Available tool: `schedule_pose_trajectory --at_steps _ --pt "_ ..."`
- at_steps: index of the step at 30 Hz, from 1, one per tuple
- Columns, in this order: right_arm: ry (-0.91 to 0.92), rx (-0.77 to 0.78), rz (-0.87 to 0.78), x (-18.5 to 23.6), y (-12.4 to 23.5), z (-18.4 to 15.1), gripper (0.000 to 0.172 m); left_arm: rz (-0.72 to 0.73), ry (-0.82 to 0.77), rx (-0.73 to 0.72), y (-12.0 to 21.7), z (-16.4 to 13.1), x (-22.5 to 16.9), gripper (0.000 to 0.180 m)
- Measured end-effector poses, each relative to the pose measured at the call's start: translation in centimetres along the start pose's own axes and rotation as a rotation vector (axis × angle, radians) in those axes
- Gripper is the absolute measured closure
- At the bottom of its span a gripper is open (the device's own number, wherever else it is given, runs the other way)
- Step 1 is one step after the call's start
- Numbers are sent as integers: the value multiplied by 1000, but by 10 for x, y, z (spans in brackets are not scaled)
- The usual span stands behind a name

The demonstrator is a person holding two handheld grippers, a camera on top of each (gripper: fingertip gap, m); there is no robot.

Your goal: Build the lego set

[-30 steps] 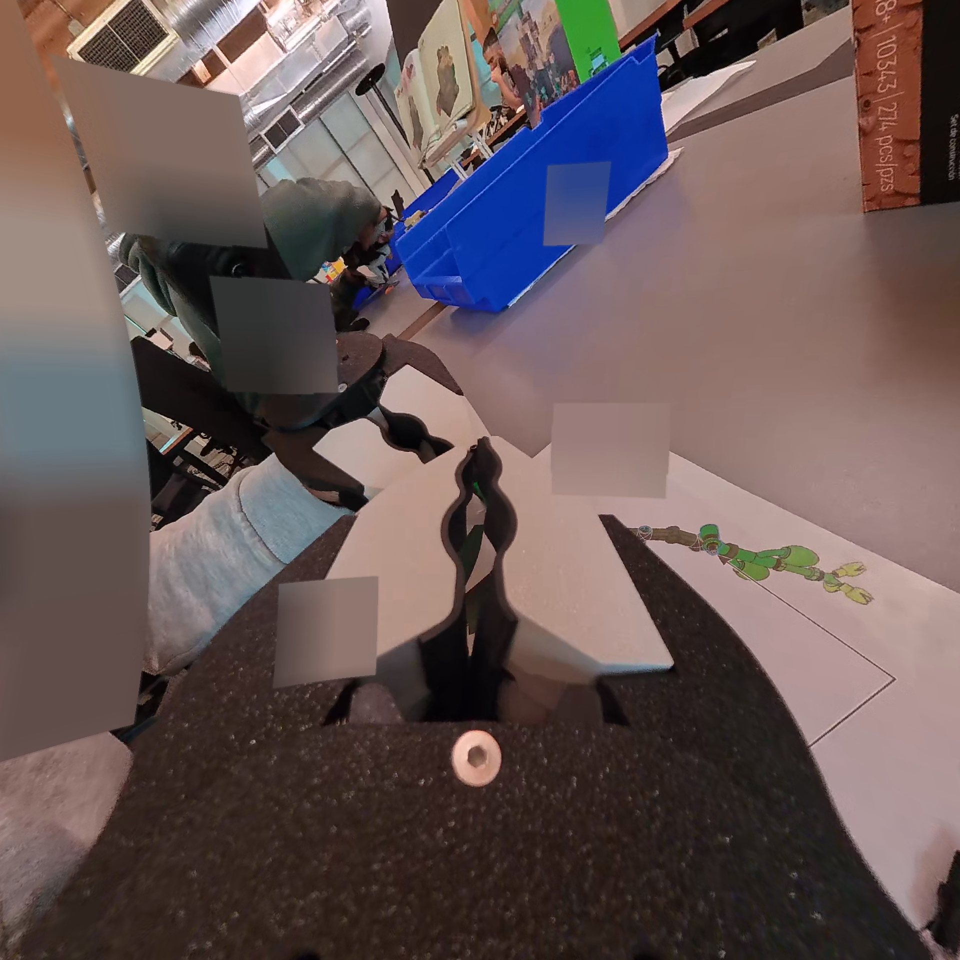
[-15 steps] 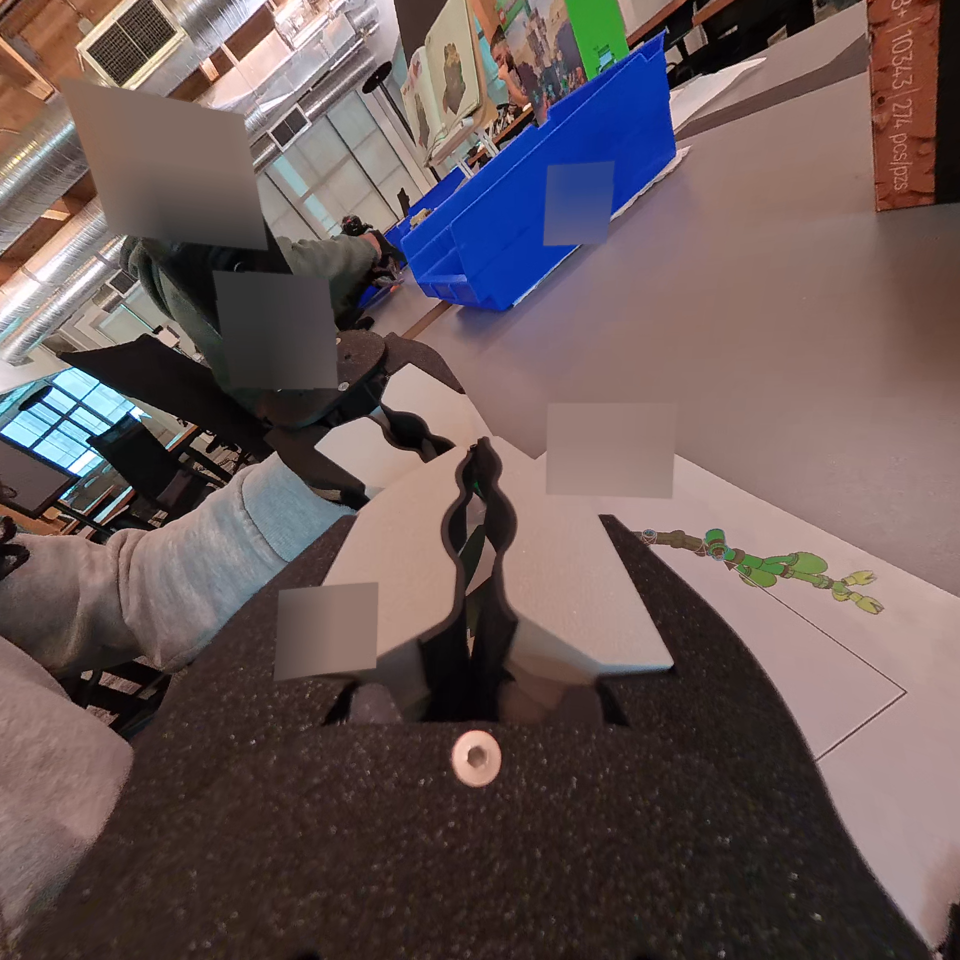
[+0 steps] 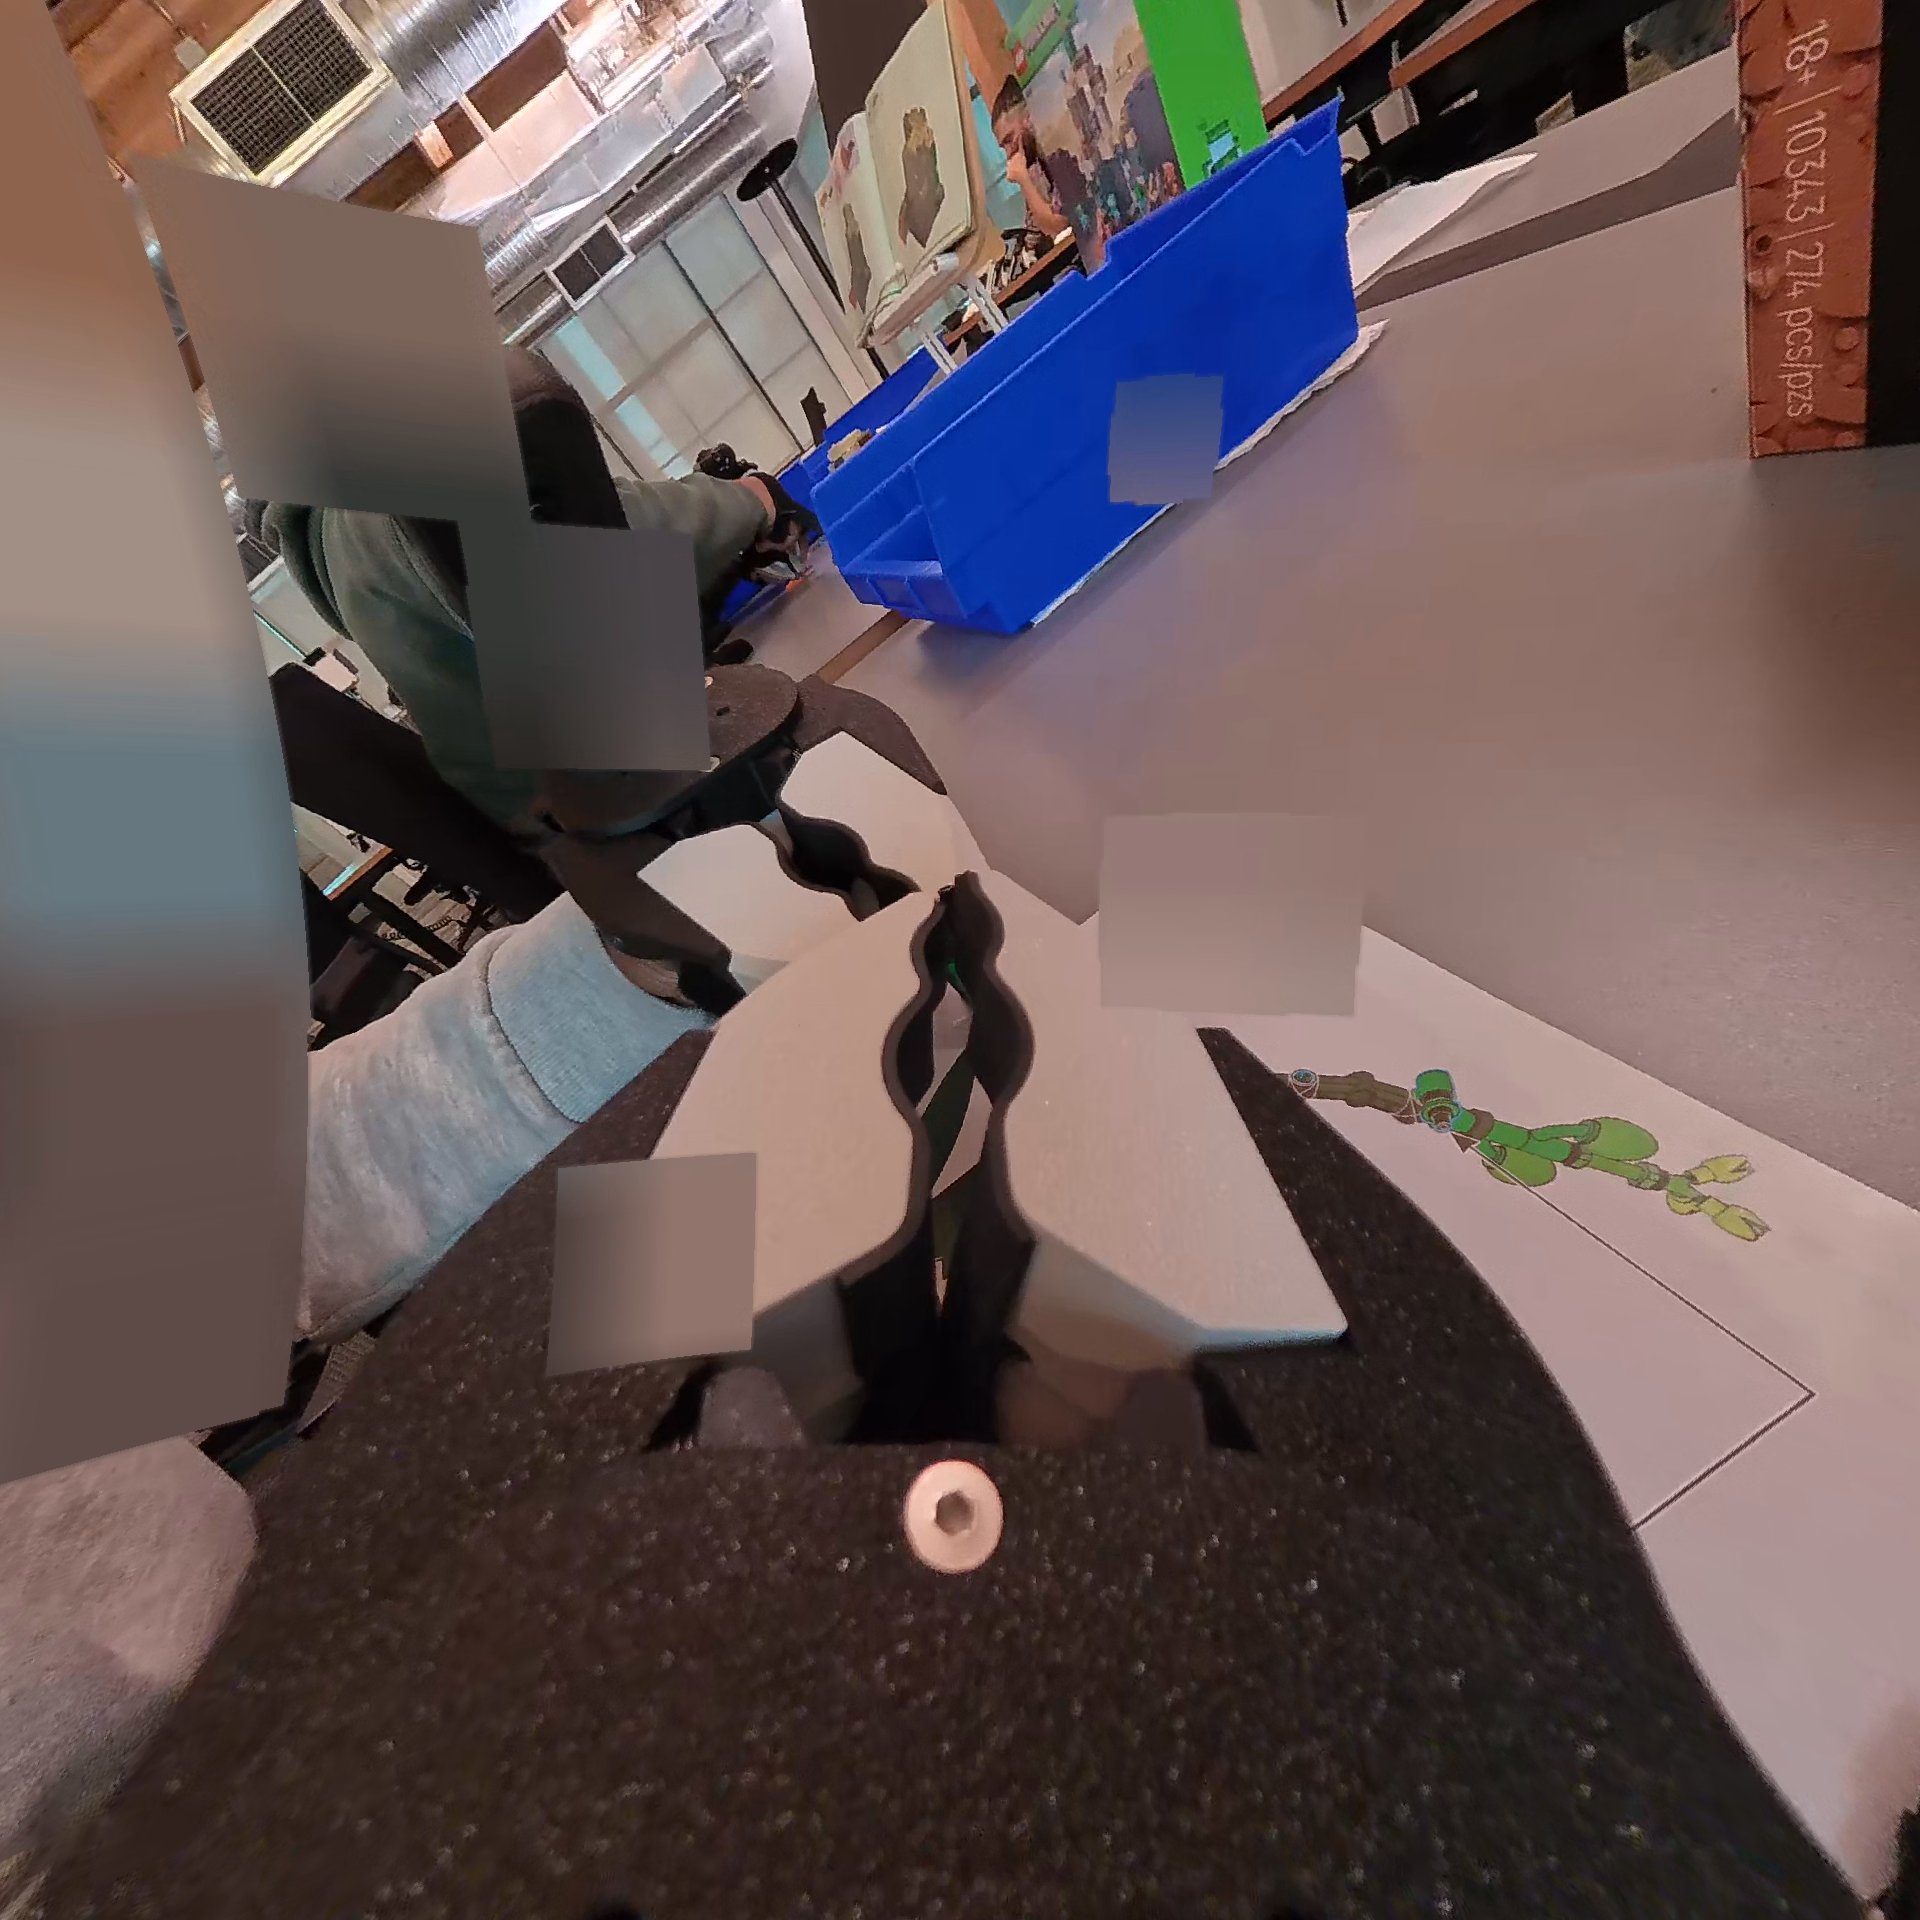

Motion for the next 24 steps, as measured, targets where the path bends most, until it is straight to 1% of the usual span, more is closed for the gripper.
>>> schedule_pose_trajectory --at_steps 11,13,14,15,21,24 --pt "1 -13 9 0 -1 1 172 -16 38 -12 1 1 1 178" --pt "-3 -25 11 -1 1 1 172 -16 56 -27 3 2 3 178" --pt "-12 -9 6 -1 -1 0 172 -15 79 -58 4 4 5 179" --pt "-9 1 7 -1 -1 0 172 -23 90 -59 5 4 5 178" --pt "-11 23 3 -1 -1 -2 172 2 14 -31 5 2 4 178" --pt "-19 25 12 -1 -2 -2 172 13 12 -23 6 1 7 178"
Point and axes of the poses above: each gripper's, where its closed fingertips meet, y back along the fingers, z out of its top, x = y × z across the jaws, the point moved 6 cm from there along y, back along the fingers, and after that the axes turned 14 degrees about z, right-handed, at the moved point
